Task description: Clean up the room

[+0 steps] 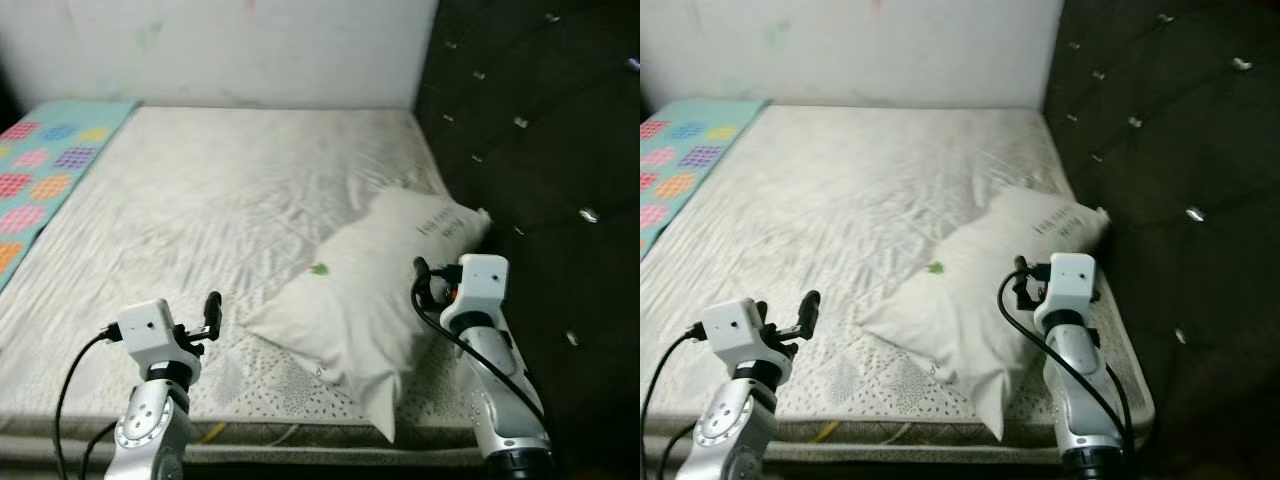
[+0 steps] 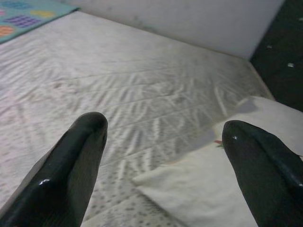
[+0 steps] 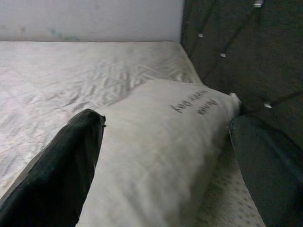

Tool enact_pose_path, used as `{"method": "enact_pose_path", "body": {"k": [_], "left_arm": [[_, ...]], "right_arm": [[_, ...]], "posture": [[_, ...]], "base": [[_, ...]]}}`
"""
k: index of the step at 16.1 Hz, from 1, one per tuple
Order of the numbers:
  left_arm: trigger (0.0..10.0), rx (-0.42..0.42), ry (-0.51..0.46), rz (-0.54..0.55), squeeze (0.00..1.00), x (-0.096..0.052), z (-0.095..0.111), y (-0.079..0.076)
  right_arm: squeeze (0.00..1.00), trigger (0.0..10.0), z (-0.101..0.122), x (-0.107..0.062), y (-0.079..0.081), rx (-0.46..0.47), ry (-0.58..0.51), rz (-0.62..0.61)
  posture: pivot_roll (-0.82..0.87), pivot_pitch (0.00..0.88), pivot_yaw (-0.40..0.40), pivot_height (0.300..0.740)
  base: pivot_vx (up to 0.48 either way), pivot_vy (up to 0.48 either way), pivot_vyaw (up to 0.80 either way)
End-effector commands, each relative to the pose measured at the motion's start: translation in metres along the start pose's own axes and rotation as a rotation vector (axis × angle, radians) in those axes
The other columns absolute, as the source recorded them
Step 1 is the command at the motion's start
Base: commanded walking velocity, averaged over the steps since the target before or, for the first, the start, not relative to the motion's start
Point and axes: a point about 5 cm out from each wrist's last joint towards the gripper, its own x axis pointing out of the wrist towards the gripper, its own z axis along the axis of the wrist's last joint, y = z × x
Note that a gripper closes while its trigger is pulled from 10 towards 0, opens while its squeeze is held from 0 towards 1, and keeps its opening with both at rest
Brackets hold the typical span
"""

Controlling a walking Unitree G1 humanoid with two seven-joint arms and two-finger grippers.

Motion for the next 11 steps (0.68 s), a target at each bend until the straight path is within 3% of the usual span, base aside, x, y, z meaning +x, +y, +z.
{"method": "enact_pose_path", "body": {"k": [1,3,9,11], "left_arm": [[10.0,0.004,0.007,-0.010,0.00,0.0010,-0.0012,-0.0024],[10.0,0.001,0.009,-0.012,0.00,0.0011,-0.0020,-0.0034],[10.0,0.001,-0.002,-0.027,0.00,0.0000,-0.0009,-0.0054],[10.0,0.002,-0.001,-0.032,0.00,0.0000,-0.0007,-0.0057]], "right_arm": [[0.00,10.0,0.0034,0.0002,-0.0035,-0.007,-0.007,-0.010],[0.00,10.0,0.0051,0.0008,-0.0035,-0.019,-0.020,-0.006],[0.00,10.0,0.0031,0.0011,0.0000,-0.023,-0.014,0.017],[0.00,10.0,0.0026,0.0006,0.0006,-0.027,-0.012,0.017]], "posture": [[-0.07,0.000,0.011,0.740],[-0.07,0.000,0.010,0.740],[-0.06,0.000,0.006,0.740],[-0.06,0.000,0.009,0.740]], "base": [[0.000,0.000,-0.80],[0.000,0.000,-0.80],[0.000,0.000,0.00],[0.000,-0.480,0.00]]}}
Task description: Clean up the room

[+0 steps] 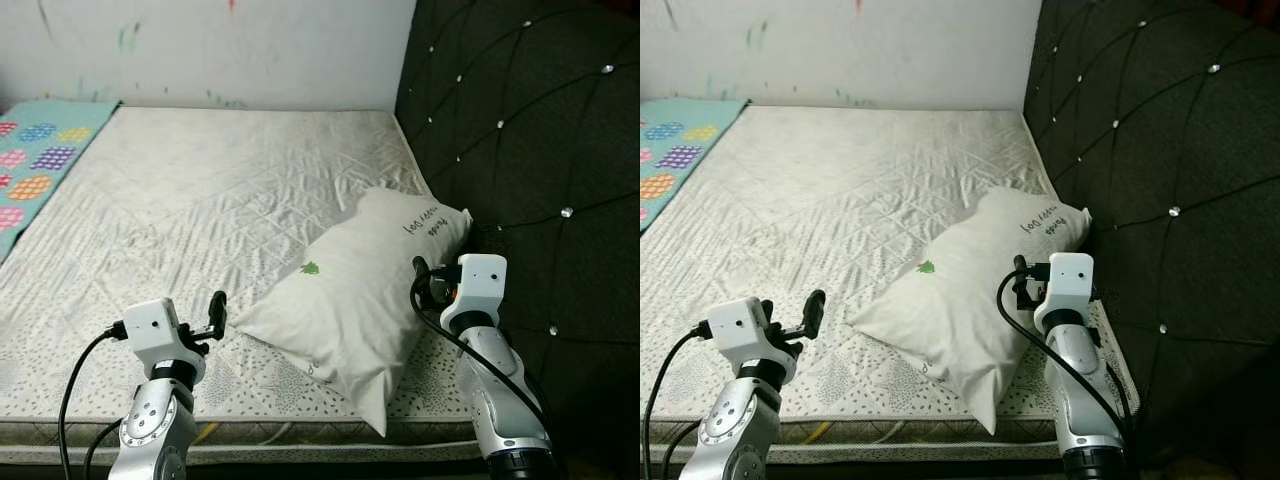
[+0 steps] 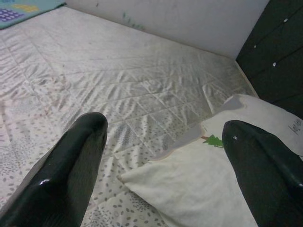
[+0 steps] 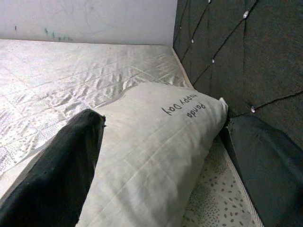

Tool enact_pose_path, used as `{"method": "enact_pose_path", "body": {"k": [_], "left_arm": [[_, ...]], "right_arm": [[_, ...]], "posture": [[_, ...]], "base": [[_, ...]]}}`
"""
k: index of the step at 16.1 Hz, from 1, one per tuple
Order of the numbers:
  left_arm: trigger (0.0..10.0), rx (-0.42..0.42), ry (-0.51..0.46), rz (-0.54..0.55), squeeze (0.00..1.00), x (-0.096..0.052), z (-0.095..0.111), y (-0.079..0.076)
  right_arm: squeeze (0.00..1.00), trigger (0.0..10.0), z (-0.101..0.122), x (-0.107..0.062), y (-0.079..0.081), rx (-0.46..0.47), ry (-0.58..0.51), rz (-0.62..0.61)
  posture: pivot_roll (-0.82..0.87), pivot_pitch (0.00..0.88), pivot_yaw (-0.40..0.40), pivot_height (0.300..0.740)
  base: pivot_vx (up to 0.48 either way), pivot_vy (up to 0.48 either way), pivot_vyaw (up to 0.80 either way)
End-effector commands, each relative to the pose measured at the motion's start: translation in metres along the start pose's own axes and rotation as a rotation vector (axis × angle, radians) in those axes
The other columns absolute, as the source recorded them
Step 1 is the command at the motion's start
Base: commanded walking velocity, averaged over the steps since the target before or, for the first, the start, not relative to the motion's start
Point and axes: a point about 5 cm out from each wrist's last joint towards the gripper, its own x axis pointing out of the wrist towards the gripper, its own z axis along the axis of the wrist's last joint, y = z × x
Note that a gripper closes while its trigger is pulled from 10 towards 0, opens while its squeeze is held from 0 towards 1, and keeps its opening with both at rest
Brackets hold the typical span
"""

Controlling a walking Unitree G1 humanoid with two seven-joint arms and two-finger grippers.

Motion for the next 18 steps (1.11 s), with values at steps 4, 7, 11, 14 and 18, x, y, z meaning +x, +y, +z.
{"method": "enact_pose_path", "body": {"k": [4,7,11,14,18], "left_arm": [[10.0,0.004,-0.003,-0.016,0.00,-0.0003,0.0004,-0.0019],[10.0,-0.018,-0.010,-0.013,0.00,-0.0003,0.0009,-0.0027],[10.0,-0.024,-0.005,0.000,0.00,-0.0002,0.0002,-0.0014],[10.0,-0.019,-0.007,-0.014,0.00,0.0001,0.0006,-0.0030],[10.0,-0.019,-0.009,-0.015,0.00,0.0002,0.0010,-0.0025]], "right_arm": [[0.00,10.0,0.0001,-0.0006,-0.0017,-0.014,-0.002,0.002],[0.00,10.0,0.0006,0.0006,-0.0011,-0.016,-0.002,0.006],[0.00,10.0,-0.0002,0.0007,-0.0006,-0.015,0.001,0.009],[0.00,10.0,-0.0004,0.0009,-0.0010,-0.016,0.002,0.007],[0.00,10.0,-0.0011,0.0006,-0.0006,-0.017,0.003,0.008]], "posture": [[-0.06,0.000,0.009,0.740],[-0.06,0.000,0.006,0.740],[-0.06,0.000,0.005,0.740],[-0.07,0.000,0.006,0.740],[-0.06,0.000,0.008,0.740]], "base": [[0.000,-0.480,0.00],[0.000,-0.320,0.00],[0.000,0.000,0.00],[0.000,0.379,0.00],[0.000,0.480,0.00]]}}
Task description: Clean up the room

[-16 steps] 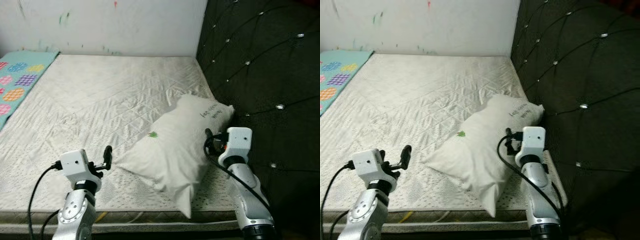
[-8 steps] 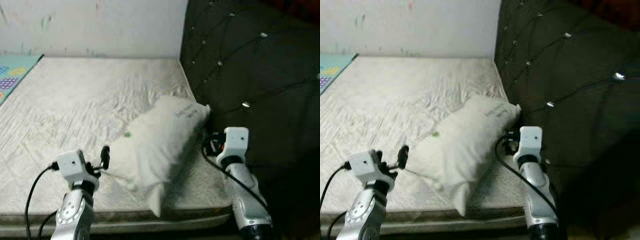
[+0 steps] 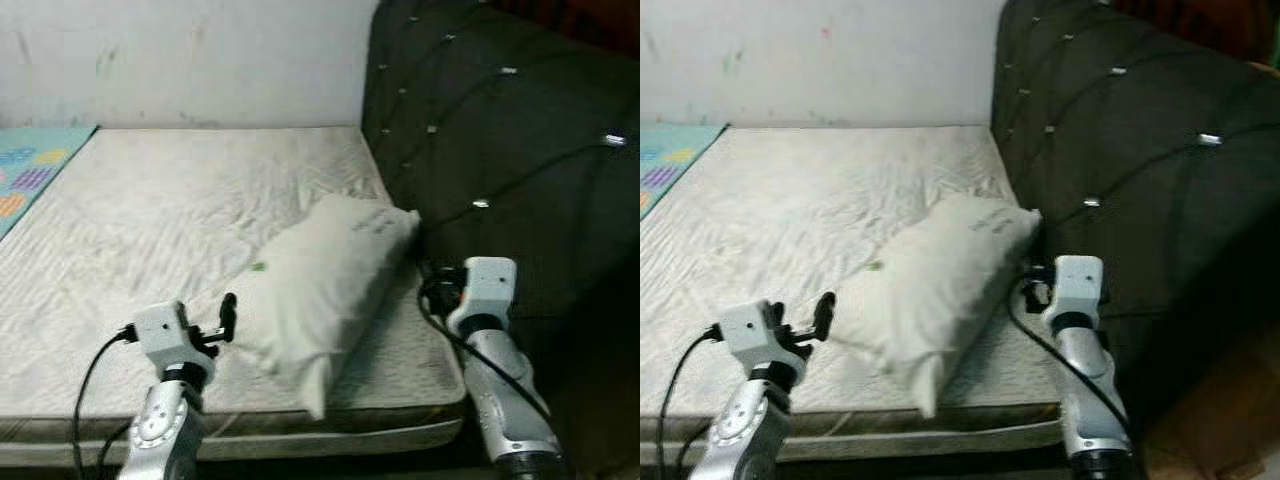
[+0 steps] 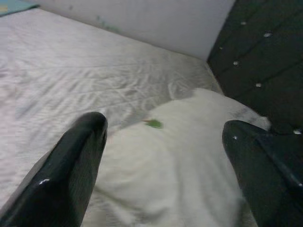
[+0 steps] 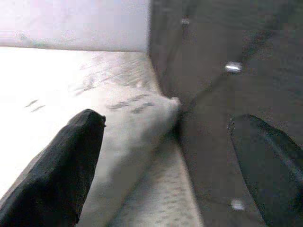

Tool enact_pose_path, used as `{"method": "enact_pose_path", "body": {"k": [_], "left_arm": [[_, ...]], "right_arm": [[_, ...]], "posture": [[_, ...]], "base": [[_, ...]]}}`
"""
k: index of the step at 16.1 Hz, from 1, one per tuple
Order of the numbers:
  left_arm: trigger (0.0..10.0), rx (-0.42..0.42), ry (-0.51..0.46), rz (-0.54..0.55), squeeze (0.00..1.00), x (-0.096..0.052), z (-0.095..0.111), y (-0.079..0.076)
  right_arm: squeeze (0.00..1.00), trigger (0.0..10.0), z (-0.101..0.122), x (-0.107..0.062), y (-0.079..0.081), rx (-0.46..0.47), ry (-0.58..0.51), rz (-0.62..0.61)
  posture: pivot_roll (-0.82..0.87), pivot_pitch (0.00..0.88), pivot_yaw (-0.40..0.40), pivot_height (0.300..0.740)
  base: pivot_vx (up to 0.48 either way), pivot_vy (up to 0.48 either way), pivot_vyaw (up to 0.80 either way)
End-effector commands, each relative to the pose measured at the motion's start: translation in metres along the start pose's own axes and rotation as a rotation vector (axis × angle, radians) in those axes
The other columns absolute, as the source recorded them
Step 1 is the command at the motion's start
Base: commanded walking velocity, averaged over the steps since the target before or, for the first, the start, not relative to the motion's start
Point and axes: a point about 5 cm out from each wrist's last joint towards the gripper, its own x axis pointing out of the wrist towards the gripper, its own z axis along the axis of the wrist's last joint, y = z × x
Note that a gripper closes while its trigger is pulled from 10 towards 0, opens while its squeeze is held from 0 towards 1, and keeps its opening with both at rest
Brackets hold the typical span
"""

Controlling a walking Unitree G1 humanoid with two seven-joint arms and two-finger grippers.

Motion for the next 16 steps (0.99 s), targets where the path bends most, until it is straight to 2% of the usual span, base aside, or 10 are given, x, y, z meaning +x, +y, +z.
{"method": "enact_pose_path", "body": {"k": [1,13,16], "left_arm": [[10.0,0.003,-0.014,-0.006,0.00,0.0007,0.0036,0.0001],[10.0,0.005,-0.010,0.008,0.00,-0.0005,0.0024,0.0006],[10.0,0.007,-0.024,-0.017,0.00,-0.0009,0.0039,-0.0008]], "right_arm": [[0.00,10.0,0.0005,0.0010,0.0002,-0.002,0.000,0.006],[0.00,10.0,-0.0019,0.0004,0.0027,-0.010,0.004,0.031],[0.00,10.0,-0.0026,-0.0001,0.0037,-0.009,0.006,0.036]], "posture": [[-0.06,0.000,0.008,0.740],[-0.06,0.000,0.006,0.740],[-0.06,0.000,0.006,0.740]], "base": [[0.000,0.480,0.00],[0.000,0.480,0.00],[0.000,0.096,0.00]]}}
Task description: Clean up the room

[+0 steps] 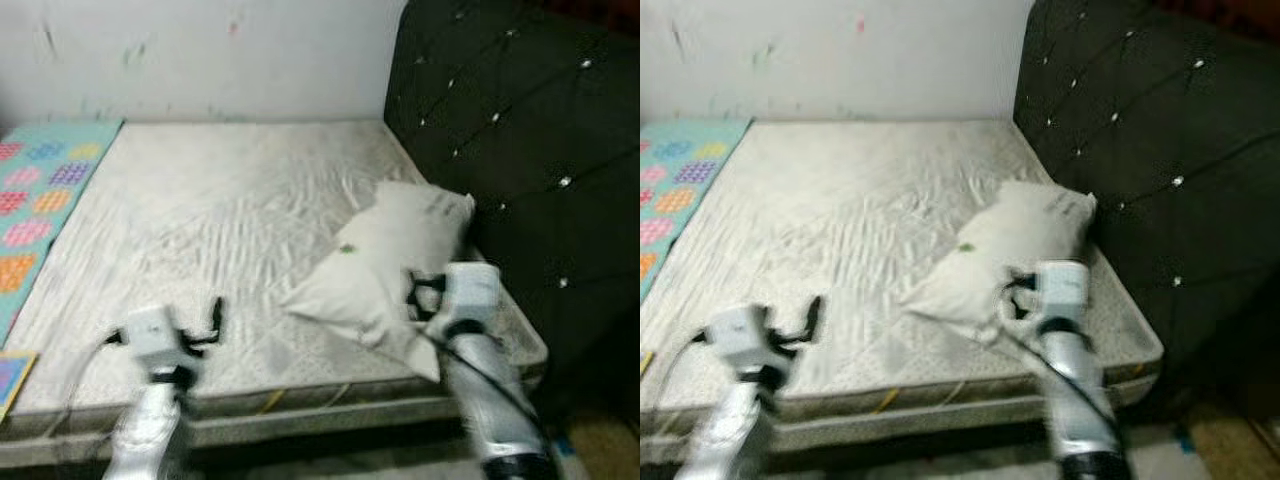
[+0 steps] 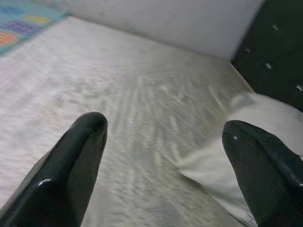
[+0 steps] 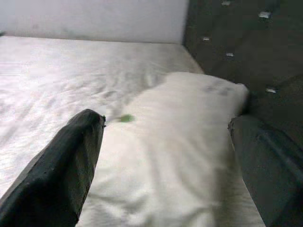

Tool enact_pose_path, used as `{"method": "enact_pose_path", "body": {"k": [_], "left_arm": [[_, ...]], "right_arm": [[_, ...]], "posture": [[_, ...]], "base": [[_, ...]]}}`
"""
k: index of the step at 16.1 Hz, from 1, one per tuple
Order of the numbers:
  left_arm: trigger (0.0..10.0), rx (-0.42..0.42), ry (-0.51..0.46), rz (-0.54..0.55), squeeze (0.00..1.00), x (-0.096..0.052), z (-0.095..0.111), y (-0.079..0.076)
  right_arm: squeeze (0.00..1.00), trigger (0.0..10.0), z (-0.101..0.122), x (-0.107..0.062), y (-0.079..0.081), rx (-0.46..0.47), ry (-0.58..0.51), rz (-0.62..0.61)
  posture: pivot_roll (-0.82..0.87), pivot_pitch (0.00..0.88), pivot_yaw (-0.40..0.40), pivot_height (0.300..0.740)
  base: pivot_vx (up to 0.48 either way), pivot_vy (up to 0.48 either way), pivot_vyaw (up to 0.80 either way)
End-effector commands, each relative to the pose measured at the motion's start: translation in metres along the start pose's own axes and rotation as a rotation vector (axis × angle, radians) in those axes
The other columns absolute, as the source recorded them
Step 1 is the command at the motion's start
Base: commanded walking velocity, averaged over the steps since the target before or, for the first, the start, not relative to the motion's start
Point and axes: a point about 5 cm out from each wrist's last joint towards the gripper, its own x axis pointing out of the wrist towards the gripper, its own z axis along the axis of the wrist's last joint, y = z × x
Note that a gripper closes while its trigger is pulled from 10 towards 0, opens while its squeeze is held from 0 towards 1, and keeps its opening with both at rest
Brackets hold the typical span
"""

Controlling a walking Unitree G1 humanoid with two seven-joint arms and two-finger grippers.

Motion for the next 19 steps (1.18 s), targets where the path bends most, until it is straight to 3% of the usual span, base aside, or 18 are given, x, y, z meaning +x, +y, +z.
{"method": "enact_pose_path", "body": {"k": [1,15,19], "left_arm": [[10.0,-0.015,-0.022,-0.048,0.00,0.0009,0.0032,-0.0107],[10.0,-0.007,-0.037,-0.092,0.00,-0.0010,0.0056,-0.0140],[10.0,0.005,-0.020,-0.056,0.00,-0.0002,0.0035,-0.0103]], "right_arm": [[0.00,10.0,0.0064,0.0018,-0.0100,-0.012,-0.022,-0.023],[0.00,10.0,0.0058,0.0030,-0.0096,-0.016,-0.021,-0.020],[0.00,10.0,0.0032,0.0016,-0.0105,-0.014,-0.015,-0.028]], "posture": [[-0.06,0.000,0.006,0.740],[-0.06,0.000,0.007,0.740],[-0.06,0.000,0.009,0.740]], "base": [[0.000,0.000,0.00],[0.390,0.000,0.00],[0.146,0.000,0.00]]}}
